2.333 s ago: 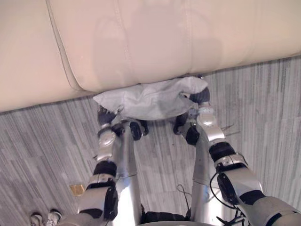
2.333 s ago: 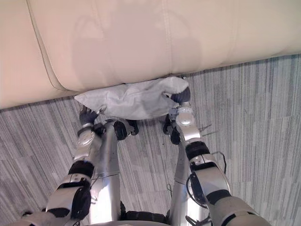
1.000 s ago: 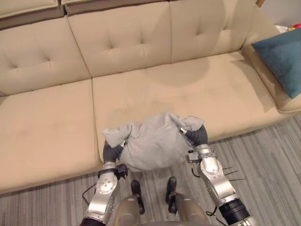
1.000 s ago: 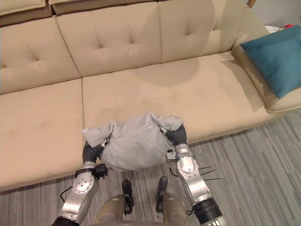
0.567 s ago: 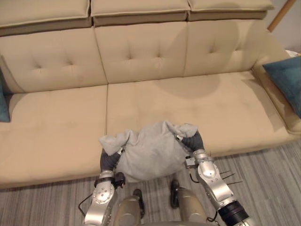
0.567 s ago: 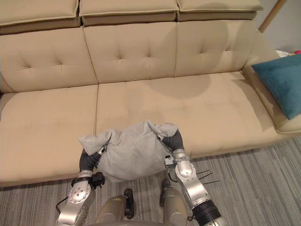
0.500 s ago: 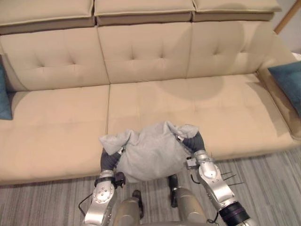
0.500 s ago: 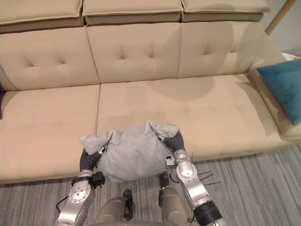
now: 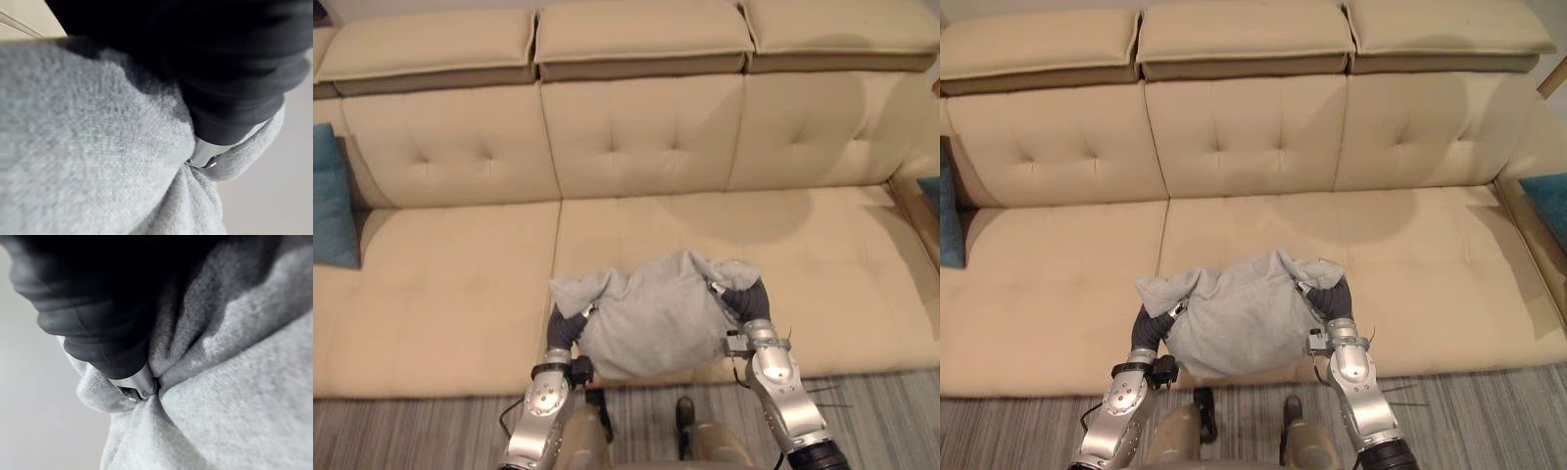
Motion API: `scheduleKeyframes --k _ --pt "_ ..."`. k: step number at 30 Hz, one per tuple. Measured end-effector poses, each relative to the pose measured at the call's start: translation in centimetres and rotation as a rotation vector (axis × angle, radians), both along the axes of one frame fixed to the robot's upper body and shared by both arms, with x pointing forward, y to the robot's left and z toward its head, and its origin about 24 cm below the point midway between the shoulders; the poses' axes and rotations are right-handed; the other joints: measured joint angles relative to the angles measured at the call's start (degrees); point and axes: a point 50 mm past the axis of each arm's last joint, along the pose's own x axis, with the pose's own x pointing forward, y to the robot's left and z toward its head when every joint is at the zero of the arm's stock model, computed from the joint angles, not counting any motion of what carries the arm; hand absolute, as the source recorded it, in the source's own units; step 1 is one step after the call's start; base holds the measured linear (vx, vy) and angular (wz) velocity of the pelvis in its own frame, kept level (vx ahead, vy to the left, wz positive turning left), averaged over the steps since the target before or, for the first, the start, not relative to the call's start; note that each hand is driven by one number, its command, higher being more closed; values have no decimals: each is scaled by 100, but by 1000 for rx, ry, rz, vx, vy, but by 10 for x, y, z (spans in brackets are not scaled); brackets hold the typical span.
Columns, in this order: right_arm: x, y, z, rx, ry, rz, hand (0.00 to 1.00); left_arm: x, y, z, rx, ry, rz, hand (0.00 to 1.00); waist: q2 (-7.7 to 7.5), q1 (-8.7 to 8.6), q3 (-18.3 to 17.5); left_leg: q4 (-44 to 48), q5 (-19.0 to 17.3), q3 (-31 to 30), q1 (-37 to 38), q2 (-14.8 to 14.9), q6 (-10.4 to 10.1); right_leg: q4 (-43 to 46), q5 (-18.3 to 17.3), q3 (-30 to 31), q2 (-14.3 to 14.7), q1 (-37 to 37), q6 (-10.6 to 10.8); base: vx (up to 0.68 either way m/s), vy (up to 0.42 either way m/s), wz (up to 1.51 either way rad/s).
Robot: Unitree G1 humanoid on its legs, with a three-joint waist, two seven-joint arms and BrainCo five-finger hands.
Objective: Pick up cushions and gather them together orderly.
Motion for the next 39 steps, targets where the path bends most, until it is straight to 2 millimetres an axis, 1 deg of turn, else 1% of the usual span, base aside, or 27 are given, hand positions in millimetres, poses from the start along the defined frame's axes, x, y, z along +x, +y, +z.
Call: scheduleKeyframes --k 3,4,6,7,10,11,12,13,15,16,17,18,19,21,22,23,25,26,27,28,29,30,33,34,36,38,39 --pt "4 1 5 -2 -20 4 100 2 2 3 13 -13 -8 100 -3 70 -2 -58 16 136 70 -146 25 -60 11 150 -145 27 17 94 135 -5" --pt "8 3 9 2 -36 10 100 4 4 6 23 -29 -9 100 -4 133 -3 -219 39 207 173 -190 59 -129 60 272 -176 35 86 44 83 -20" --pt "15 5 18 3 -74 18 100 12 5 17 36 -75 -11 100 -6 165 -3 -376 91 238 190 -232 134 -217 72 291 -197 12 86 5 33 -12" --pt "25 9 30 2 -119 25 100 22 6 27 44 -121 -8 100 -6 174 -3 -536 168 243 188 -254 164 -241 106 319 -194 -74 118 -52 -1 -9" --pt "50 16 59 1 -219 22 100 44 7 53 63 -224 15 100 -11 173 2 -877 411 310 150 -269 148 -320 271 415 -131 -287 44 -91 -3 -17" --pt "59 19 70 -2 -253 24 100 53 8 63 68 -262 27 100 -11 171 4 -999 504 316 113 -270 148 -338 318 427 -119 -377 63 -147 -13 -18" --pt "77 23 91 -5 -311 7 100 74 8 84 85 -332 46 100 -12 174 8 -1169 683 323 -7 -258 153 -348 421 456 -108 -585 43 -138 -16 -10" --pt "83 24 99 -7 -327 -1 100 83 8 91 93 -353 59 100 -12 169 10 -1216 744 322 -68 -250 160 -348 456 461 -90 -663 38 -160 -15 -8" --pt "111 27 141 -2 -418 -42 100 123 12 138 127 -465 118 100 -17 184 239 -1389 1013 307 -287 -200 168 -342 622 459 -14 -963 44 -187 -27 -3" --pt "115 27 151 3 -437 -53 100 130 12 149 136 -489 134 100 -15 184 290 -1426 1071 302 -353 -188 176 -340 655 456 -1 -1035 58 -207 -32 0" --pt "125 28 175 18 -483 -78 100 145 14 178 155 -551 169 100 -11 193 442 -1583 1238 285 -472 -173 182 -342 745 441 51 -1220 55 -206 -35 0" --pt "130 29 192 30 -517 -97 100 153 15 198 152 -596 197 100 -8 195 584 -1739 1354 283 -504 -170 177 -340 790 436 85 -1324 85 -197 -42 0" --pt "131 29 201 39 -534 -107 100 156 17 209 149 -619 215 100 -8 198 647 -1824 1421 283 -533 -171 182 -330 811 433 95 -1393 88 -198 -39 -1" --pt "137 29 231 67 -588 -134 100 166 16 247 140 -698 250 100 2 206 892 -2095 1659 270 -674 -171 156 -278 872 415 111 -1684 122 -172 -24 0" --pt "138 28 237 73 -594 -140 100 168 15 255 140 -711 257 100 3 203 949 -2159 1713 268 -705 -171 167 -279 899 412 121 -1741 115 -126 -25 1" --pt "142 26 249 83 -602 -156 100 172 16 271 137 -731 273 100 12 204 1044 -2306 1858 248 -824 -173 172 -275 947 403 152 -1913 112 -92 -25 0" --pt "148 24 257 87 -592 -175 100 178 17 281 139 -727 289 100 15 183 1068 -2328 1952 211 -1040 -176 150 -264 974 383 153 -2129 121 -78 -33 4" --pt "151 25 266 96 -587 -181 0 182 18 289 139 -719 303 100 18 188 1201 -2327 2004 195 -1133 -180 178 -206 974 379 151 -2244 120 -52 -40 4" --pt "152 27 275 106 -598 -175 0 183 19 297 128 -727 311 100 26 191 1318 -2328 2015 180 -1191 -183 170 -185 974 379 149 -2313 120 -31 -34 2" --pt "151 28 282 113 -613 -171 0 183 19 302 111 -740 313 0 38 190 1352 -2328 2026 168 -1249 -184 156 -175 974 372 148 -2372 120 -23 -38 4" --pt "149 29 298 121 -644 -170 0 182 18 316 73 -768 312 0 52 195 1400 -2332 2077 106 -1369 -189 86 -163 974 353 140 -2490 120 -3 -37 7" --pt "149 26 309 119 -662 -177 0 182 18 326 50 -781 317 0 76 199 1480 -2332 2084 70 -1386 -186 89 -159 974 327 143 -2496 120 2 -36 9" --pt "148 20 325 125 -680 -193 0 182 19 340 1 -796 315 0 100 186 1494 -2334 2129 -108 -1503 -185 26 -148 972 239 132 -2593 118 23 -31 10" --pt "149 16 330 127 -678 -204 0 182 21 345 -12 -802 314 0 165 163 1532 -2334 2135 -206 -1543 -180 21 -149 970 173 106 -2595 117 33 -10 14" --pt "149 11 336 126 -680 -220 0 182 22 351 -26 -803 311 0 197 169 1555 -2334 2158 -268 -1609 -184 -12 -149 969 102 96 -2643 117 27 -9 10" --pt "145 6 347 143 -705 -225 0 179 26 363 -20 -834 312 0 237 165 1606 -2334 2159 -361 -1688 -184 -11 -145 969 47 96 -2694 117 19 3 9" --pt "142 0 356 152 -727 -238 0 175 28 374 -26 -860 313 0 238 165 1646 -2334 2160 -391 -1743 -188 -9 -109 969 41 93 -2774 117 15 17 5"
